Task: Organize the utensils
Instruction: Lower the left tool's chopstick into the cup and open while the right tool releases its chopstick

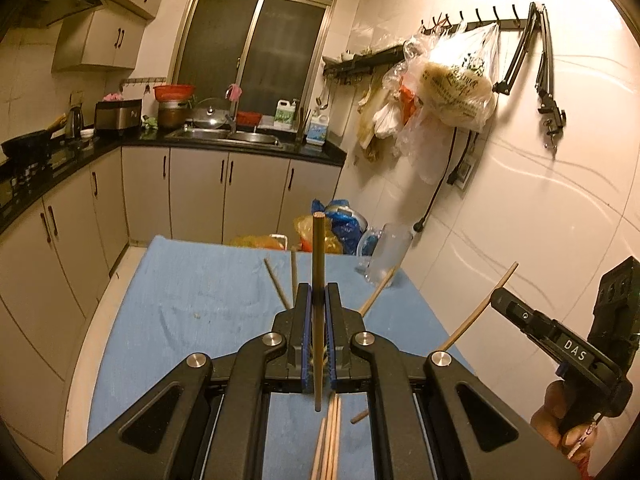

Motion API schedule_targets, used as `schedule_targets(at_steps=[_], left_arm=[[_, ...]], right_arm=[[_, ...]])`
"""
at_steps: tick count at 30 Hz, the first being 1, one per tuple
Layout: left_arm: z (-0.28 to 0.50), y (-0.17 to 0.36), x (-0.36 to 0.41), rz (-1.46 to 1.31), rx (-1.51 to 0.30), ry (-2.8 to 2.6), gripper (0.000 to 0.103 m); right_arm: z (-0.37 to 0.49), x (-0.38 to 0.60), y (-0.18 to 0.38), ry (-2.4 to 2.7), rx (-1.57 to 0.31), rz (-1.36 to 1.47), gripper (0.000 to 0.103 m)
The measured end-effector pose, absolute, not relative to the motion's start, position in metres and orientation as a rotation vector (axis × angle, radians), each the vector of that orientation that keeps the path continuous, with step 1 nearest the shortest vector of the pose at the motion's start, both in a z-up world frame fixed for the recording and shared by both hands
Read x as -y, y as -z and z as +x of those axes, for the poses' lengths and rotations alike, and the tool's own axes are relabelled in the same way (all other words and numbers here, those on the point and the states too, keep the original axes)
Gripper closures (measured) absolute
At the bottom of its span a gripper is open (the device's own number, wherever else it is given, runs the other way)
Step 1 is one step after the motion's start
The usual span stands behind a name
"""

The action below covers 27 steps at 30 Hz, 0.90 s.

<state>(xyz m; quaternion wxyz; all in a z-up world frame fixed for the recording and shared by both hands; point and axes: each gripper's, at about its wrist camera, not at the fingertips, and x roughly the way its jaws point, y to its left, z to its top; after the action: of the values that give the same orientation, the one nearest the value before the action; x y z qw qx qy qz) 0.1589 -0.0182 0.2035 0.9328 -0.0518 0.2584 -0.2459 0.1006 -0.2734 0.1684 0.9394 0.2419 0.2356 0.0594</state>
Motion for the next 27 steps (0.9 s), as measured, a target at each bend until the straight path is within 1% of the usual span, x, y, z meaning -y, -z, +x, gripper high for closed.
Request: schedule_targets(at_steps=[6, 11, 20, 27], left_arm=[[0.170, -0.222, 0.026, -0.105, -0.494, 0.507, 0.097], [0.184, -0.226, 0.036, -0.101, -0.492, 0.512, 0.097], [0.217, -0.213, 0.043, -0.135, -0.526, 0.504, 0.097], [0.241, -0.194, 0.046, -0.159, -0.568, 0.501, 0.097]], right_arm=[[0.113, 0.277, -0.178, -0.114, -0.455, 0.496, 0.098], [0.127, 0.282, -0.183, -0.109, -0.445, 0.504, 0.098], [0.160, 0.287, -0.187, -0.077, -0.430, 0.504, 0.098], [0.189, 0.289, -0.173, -0.046, -0.454, 0.499, 0.098]])
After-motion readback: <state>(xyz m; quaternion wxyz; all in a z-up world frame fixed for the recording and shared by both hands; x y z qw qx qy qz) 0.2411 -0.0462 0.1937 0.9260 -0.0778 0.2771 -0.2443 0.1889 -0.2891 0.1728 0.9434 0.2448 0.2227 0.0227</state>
